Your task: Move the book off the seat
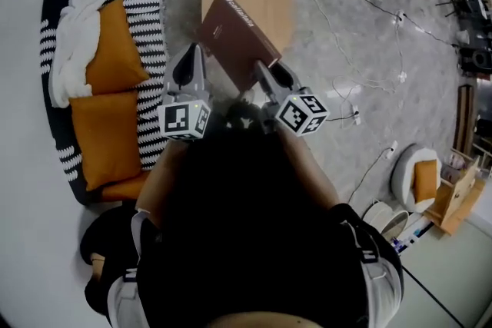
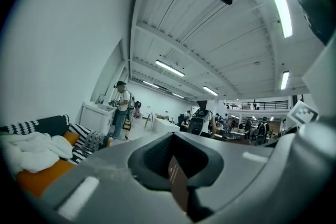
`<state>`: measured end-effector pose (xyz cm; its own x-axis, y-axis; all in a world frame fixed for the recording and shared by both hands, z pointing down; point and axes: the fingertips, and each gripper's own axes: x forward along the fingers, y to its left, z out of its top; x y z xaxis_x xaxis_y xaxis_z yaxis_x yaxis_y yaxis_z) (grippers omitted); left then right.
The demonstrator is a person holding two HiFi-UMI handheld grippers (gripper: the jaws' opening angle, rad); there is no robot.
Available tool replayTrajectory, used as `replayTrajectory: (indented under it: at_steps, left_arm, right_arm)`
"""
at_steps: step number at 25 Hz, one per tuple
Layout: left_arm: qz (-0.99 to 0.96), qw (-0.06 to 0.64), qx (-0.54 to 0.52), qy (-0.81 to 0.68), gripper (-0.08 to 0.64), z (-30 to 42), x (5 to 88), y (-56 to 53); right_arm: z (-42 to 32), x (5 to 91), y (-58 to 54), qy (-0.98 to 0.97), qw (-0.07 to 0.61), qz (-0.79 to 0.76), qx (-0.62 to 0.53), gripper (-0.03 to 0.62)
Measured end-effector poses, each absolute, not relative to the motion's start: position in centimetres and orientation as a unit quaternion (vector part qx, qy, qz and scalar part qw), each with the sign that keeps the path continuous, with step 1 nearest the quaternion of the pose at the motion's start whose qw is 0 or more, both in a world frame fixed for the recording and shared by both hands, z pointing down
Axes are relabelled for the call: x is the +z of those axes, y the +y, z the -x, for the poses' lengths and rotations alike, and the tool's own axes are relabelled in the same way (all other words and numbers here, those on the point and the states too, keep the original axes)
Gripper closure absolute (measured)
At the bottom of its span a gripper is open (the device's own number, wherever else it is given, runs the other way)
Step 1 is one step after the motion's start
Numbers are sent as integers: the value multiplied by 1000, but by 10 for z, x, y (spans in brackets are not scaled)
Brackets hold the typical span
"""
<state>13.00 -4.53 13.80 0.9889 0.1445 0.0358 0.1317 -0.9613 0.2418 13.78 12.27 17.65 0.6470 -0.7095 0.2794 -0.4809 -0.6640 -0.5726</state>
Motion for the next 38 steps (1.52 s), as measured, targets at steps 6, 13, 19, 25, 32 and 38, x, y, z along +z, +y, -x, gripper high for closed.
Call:
replayTrajectory:
  at_steps: [6, 13, 19, 25, 32, 38]
  left_arm:
    - [-988, 119, 35, 96, 554, -159, 139, -1]
    - [-986, 109, 44, 115, 554, -190, 141, 51]
    - [-985, 103, 54, 124, 554, -214, 148, 94]
    - [-986, 98, 56, 121, 554, -235, 157, 126]
    - [-985, 96, 75, 119, 554, -259, 174, 136]
    - [-981, 105, 94, 133, 554, -283, 193, 152]
  right_arm:
    - [-160, 180, 169, 318, 259, 880, -238, 436]
    - [-185, 188, 211, 310, 281, 878, -233, 436]
    - [-204, 195, 255, 300, 297, 878, -227, 436]
    - [-224, 211, 292, 303, 298, 877, -226, 437]
    - [-241, 242, 319, 274, 320, 873, -246, 436]
    - [-253, 259, 328, 254, 332, 872, -255, 436]
